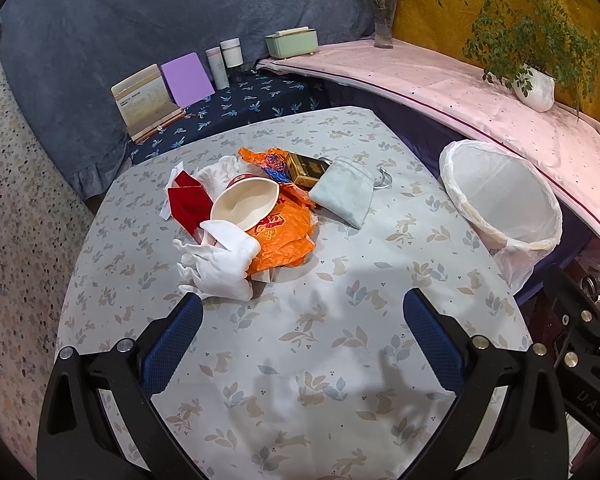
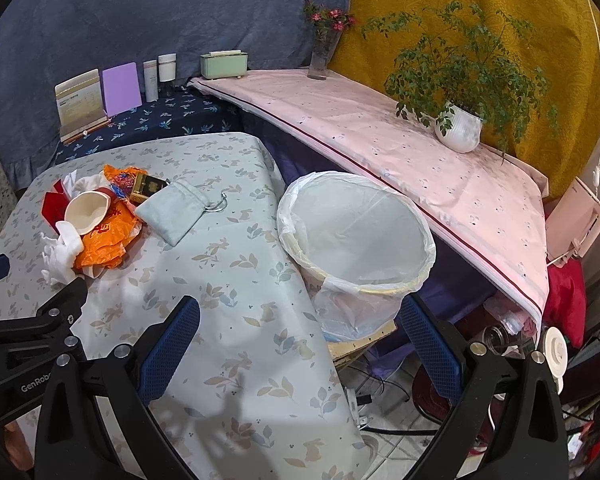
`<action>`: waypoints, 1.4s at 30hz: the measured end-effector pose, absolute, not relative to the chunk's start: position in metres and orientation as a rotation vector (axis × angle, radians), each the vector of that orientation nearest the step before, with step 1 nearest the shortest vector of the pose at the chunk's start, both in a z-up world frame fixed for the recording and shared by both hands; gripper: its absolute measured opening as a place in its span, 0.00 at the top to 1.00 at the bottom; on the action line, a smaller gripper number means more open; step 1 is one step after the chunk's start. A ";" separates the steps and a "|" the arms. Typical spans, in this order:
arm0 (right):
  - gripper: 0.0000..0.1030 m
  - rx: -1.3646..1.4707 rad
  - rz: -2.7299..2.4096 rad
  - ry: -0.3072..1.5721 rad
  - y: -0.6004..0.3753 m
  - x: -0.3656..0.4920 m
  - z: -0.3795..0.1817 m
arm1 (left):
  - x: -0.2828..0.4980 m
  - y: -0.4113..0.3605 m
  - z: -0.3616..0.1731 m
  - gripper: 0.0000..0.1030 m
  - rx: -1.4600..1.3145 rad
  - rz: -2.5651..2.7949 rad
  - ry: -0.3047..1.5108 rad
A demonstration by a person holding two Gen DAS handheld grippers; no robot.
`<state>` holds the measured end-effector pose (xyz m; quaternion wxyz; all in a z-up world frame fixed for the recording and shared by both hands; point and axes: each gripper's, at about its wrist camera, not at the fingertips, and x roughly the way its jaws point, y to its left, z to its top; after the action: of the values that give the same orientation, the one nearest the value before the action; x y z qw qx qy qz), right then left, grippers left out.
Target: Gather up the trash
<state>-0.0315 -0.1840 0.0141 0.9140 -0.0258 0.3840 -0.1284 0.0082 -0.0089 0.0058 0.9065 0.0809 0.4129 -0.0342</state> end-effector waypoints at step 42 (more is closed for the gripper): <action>0.07 -0.041 -0.303 0.740 -0.144 -0.002 0.005 | 0.042 0.080 -0.020 0.07 -0.015 -0.019 0.883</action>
<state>-0.0016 -0.1444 0.0053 0.9209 -0.0197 0.3603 -0.1473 0.0425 0.0801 -0.0199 0.9041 -0.0073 0.4271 -0.0091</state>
